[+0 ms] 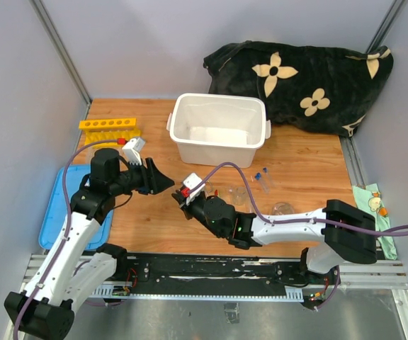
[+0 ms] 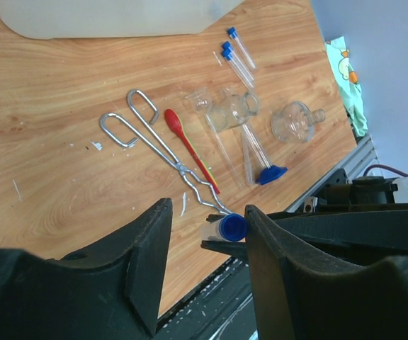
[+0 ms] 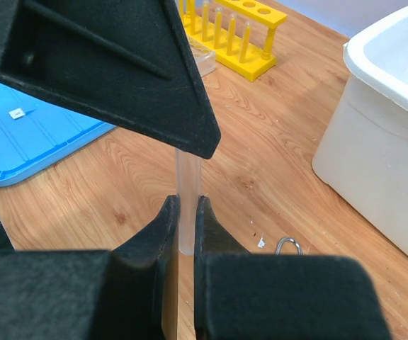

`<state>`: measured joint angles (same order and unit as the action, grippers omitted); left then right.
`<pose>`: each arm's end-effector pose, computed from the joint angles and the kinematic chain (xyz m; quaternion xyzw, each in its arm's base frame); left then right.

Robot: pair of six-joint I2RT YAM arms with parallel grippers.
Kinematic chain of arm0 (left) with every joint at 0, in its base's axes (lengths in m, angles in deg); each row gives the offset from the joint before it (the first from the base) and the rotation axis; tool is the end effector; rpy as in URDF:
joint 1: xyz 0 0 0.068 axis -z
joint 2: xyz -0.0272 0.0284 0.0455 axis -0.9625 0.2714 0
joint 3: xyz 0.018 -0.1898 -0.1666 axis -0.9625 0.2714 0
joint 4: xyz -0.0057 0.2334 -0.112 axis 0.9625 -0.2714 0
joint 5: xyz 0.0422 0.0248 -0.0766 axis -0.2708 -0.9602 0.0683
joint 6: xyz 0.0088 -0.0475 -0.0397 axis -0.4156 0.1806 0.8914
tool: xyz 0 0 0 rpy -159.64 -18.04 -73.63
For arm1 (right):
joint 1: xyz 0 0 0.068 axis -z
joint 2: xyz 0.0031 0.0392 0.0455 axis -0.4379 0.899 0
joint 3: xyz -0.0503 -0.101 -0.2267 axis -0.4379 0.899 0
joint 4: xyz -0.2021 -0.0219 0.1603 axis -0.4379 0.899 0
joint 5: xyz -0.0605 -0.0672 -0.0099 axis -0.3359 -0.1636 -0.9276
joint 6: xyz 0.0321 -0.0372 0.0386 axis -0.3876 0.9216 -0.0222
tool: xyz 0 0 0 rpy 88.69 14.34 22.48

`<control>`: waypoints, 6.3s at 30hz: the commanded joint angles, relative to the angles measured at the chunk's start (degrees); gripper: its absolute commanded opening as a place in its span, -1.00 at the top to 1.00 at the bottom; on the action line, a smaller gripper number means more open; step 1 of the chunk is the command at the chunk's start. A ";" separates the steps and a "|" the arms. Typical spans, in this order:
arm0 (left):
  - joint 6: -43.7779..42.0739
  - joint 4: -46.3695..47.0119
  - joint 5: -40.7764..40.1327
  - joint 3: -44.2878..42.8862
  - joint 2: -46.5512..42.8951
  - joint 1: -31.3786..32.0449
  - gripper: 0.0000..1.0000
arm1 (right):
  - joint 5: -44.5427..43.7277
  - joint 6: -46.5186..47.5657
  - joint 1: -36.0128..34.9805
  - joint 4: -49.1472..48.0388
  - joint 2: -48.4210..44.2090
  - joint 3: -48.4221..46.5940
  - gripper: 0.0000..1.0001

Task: Organize the chemistry lab equipment
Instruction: Pick up the test tube at the center of the board, then insert the test tube into the slot of the test tube rack.

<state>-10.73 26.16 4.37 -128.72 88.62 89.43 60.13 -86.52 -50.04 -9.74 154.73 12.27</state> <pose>0.1804 -0.0744 0.2919 0.0767 0.8324 -0.3820 0.3940 0.1036 0.3278 0.2452 -0.2695 0.6489 0.3229 0.6341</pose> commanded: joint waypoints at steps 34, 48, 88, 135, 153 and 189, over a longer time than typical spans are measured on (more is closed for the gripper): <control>-0.91 2.02 -3.05 -2.48 2.08 2.82 0.83 | -0.85 -1.10 1.52 -0.08 0.19 -1.59 0.98; -2.86 2.00 -9.32 -1.41 3.85 2.83 1.00 | -0.22 -1.50 1.41 3.99 -2.94 -1.47 0.38; -6.54 18.65 -49.40 -14.66 27.60 -16.09 1.00 | -14.54 -0.70 2.10 25.92 -36.82 15.78 0.20; -5.71 37.07 -50.79 -6.89 42.19 -23.36 0.99 | -14.44 -5.05 9.71 31.91 -50.34 22.08 0.19; -6.12 37.06 -52.09 -6.56 43.16 -23.37 0.99 | -13.43 -5.59 11.26 32.27 -51.54 22.89 0.18; -6.55 31.34 -55.16 -9.99 49.04 -19.37 0.99 | -12.52 -6.21 14.38 33.93 -55.30 24.47 0.17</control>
<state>-16.65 59.36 -48.18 -137.00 136.33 69.02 47.76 -91.72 -37.03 23.72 100.18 35.88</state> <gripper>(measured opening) 0.187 0.415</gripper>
